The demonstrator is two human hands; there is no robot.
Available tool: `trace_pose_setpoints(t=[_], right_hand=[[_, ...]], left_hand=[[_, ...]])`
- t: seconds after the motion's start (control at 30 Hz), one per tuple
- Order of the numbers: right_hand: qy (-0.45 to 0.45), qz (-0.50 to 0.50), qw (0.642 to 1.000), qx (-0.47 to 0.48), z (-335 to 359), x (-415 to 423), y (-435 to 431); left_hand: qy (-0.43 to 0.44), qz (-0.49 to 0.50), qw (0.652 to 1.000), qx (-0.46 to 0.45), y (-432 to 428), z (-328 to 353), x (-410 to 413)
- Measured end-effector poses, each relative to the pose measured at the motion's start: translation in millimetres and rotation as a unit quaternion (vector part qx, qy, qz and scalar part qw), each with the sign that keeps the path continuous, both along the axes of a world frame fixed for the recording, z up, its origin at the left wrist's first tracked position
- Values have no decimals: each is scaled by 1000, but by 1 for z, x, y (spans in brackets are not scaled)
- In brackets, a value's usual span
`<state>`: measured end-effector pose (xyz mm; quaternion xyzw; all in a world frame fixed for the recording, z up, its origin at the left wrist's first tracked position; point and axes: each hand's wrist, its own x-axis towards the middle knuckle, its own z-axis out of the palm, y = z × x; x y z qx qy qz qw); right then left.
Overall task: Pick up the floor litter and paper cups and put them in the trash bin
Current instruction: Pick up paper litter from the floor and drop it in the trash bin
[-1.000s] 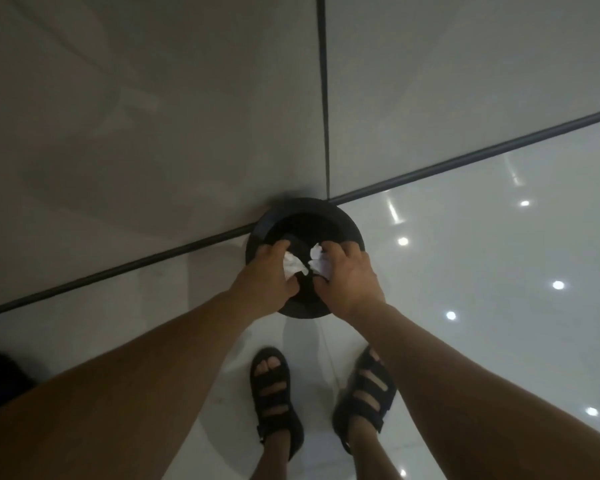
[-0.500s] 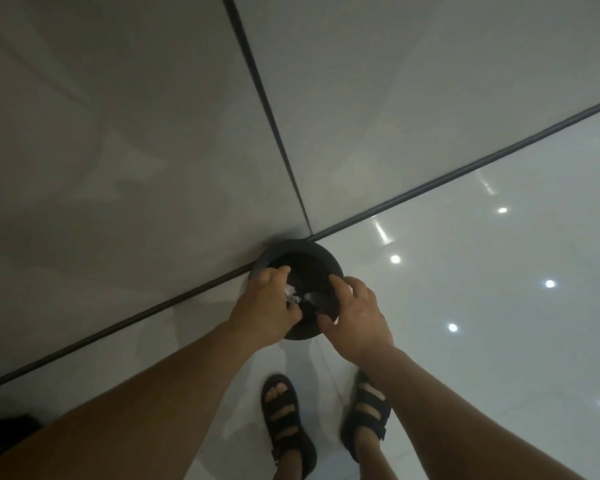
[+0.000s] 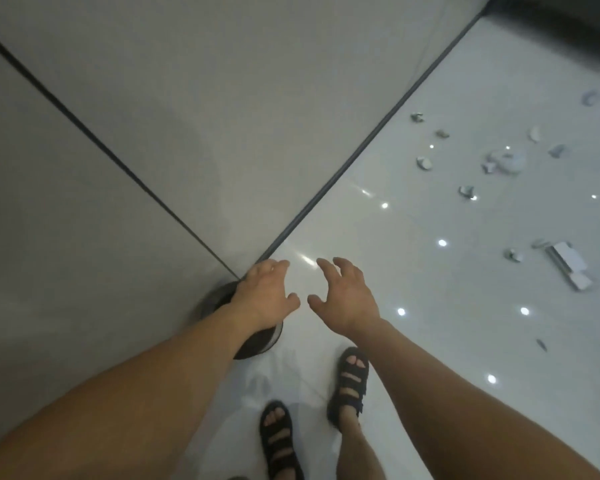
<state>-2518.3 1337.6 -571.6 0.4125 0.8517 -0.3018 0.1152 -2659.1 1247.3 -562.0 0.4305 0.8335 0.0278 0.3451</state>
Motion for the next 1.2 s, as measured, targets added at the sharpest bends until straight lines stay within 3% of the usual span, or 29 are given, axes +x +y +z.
trace_pose_setpoints(t=[0.23, 0.3, 0.37, 0.53, 0.8, 1.2], right_hand=[[-7, -157, 987, 19, 67, 126, -15], [-24, -267, 963, 26, 81, 222, -26], [-36, -304, 952, 17, 72, 271, -34], [-32, -330, 943, 12, 73, 297, -40], [-59, -455, 888, -42, 30, 484, -94], [-59, -530, 840, -99, -45, 659, -121]], left_hand=[[3, -150, 989, 0, 35, 62, 96], [-12, -256, 967, 6, 57, 80, 191], [-15, -297, 955, 7, 66, 81, 244], [10, -326, 945, 6, 74, 70, 269], [19, -455, 890, -22, 66, 45, 460], [24, -549, 833, -57, 77, -33, 633]])
